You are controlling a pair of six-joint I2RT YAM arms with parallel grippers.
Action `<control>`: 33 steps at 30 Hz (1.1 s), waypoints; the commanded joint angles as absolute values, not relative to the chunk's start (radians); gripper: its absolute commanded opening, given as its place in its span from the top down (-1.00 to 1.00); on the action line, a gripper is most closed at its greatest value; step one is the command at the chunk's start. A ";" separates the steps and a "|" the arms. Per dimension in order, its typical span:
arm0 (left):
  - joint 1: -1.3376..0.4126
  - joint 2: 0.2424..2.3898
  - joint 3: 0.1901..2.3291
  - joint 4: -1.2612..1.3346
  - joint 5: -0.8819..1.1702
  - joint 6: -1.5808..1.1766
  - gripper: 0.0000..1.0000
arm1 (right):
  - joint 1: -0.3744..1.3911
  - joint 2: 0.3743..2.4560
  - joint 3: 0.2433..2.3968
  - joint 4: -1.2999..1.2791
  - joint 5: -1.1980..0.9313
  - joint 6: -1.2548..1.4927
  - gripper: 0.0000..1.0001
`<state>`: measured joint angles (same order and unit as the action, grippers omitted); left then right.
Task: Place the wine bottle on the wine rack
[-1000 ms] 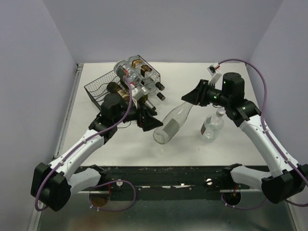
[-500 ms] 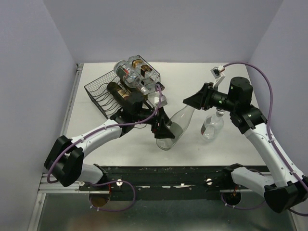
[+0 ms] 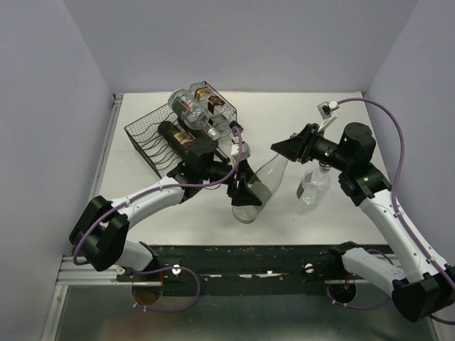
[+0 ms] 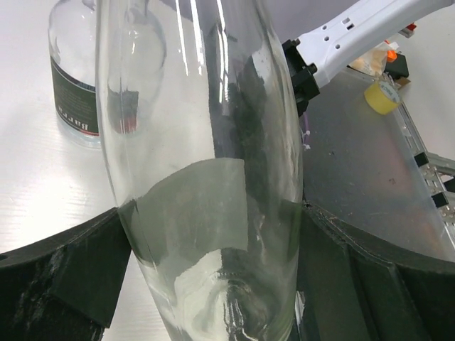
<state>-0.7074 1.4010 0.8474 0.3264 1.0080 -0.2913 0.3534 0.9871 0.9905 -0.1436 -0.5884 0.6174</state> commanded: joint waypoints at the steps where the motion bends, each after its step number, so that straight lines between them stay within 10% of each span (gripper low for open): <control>1: -0.722 1.434 0.825 0.452 0.968 -0.261 -0.98 | 0.371 0.936 0.980 0.182 -0.675 0.942 0.99; 16: -0.775 1.701 0.801 1.219 1.080 -0.863 -0.95 | 0.373 0.900 0.946 0.460 -0.811 0.933 0.99; 22: -0.770 1.812 0.856 1.480 1.129 -1.092 -0.07 | 0.373 0.871 0.956 0.410 -0.807 0.890 0.99; 26: -0.762 1.792 0.871 1.366 1.123 -1.030 0.89 | 0.373 0.851 0.965 0.342 -0.789 0.848 0.99; 33: -0.761 1.634 0.900 0.779 0.959 -0.628 1.00 | 0.373 0.838 1.011 0.115 -0.713 0.753 0.83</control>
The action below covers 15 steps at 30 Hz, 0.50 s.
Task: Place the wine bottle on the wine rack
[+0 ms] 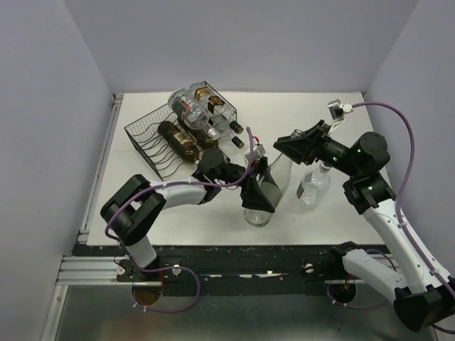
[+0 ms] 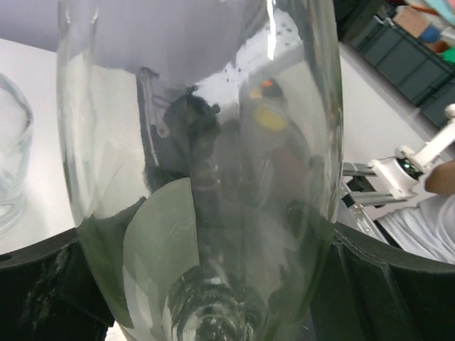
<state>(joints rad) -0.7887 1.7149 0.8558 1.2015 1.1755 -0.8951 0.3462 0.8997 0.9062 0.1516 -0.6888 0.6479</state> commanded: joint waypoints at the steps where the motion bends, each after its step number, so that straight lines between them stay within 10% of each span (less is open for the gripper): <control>1: -0.761 1.614 0.919 0.629 0.922 -0.553 1.00 | 0.373 0.838 1.015 0.079 -0.701 0.732 0.72; 9: -0.761 1.493 1.018 0.099 0.628 -0.217 1.00 | 0.373 0.805 1.037 -0.187 -0.568 0.588 -0.53; 15: -0.761 1.364 0.979 0.002 0.471 -0.026 1.00 | 0.373 0.775 1.058 -0.310 -0.467 0.503 -0.84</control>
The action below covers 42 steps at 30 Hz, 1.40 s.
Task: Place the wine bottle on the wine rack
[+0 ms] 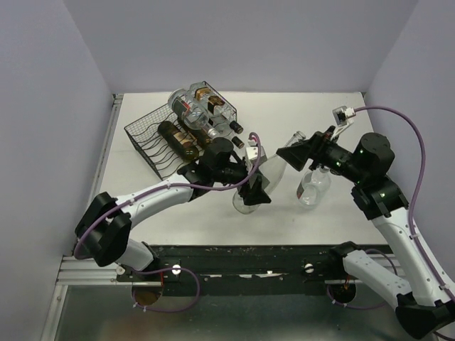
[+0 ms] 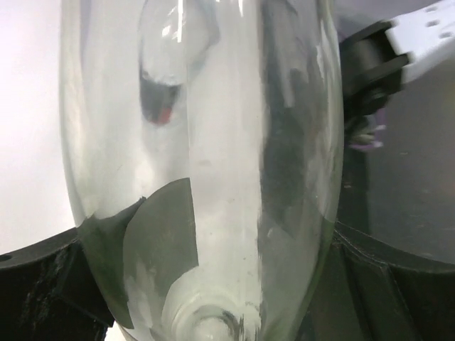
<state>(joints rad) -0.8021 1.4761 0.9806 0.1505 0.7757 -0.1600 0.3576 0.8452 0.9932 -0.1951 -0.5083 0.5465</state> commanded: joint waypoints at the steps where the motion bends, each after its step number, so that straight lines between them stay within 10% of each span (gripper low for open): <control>1: -0.762 1.339 0.967 0.002 0.453 -0.005 1.00 | 0.373 0.769 1.066 -0.325 -0.439 0.494 -0.85; 19: -0.773 1.035 0.805 -0.006 0.302 0.721 1.00 | 0.373 0.779 1.134 -0.652 -0.429 0.410 -0.86; 42: -0.926 1.186 0.953 -0.026 0.170 1.307 1.00 | 0.543 0.874 1.077 -0.813 -0.476 0.285 -0.71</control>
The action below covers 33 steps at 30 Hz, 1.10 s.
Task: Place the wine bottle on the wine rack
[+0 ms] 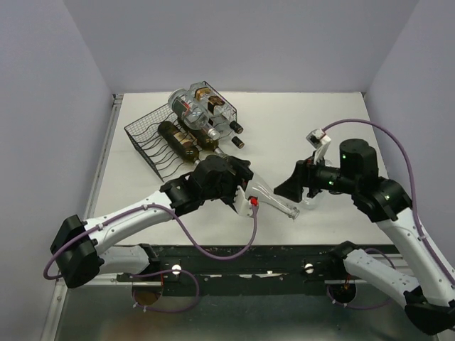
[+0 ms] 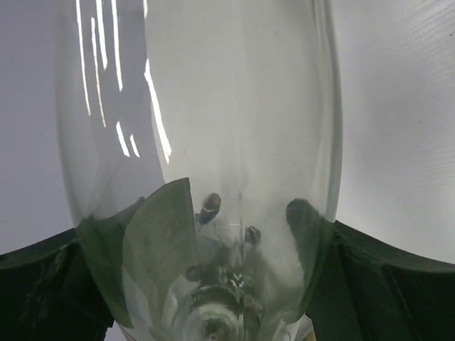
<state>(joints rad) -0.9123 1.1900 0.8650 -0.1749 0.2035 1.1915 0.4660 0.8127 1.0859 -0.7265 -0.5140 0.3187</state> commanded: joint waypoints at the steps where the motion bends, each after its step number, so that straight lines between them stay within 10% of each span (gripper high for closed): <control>1: -0.928 1.189 0.957 -0.028 0.164 1.315 1.00 | 0.570 0.890 1.078 -0.824 -0.450 0.279 -0.71; 33: -0.939 1.262 1.000 -0.081 0.038 1.270 1.00 | 0.836 1.091 1.009 -0.796 -0.181 0.380 -0.36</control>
<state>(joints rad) -0.9321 1.2888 0.9237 -0.2203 0.0605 1.2896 0.8223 1.0874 1.0286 -0.8040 -0.2119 0.3603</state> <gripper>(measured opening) 0.943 0.711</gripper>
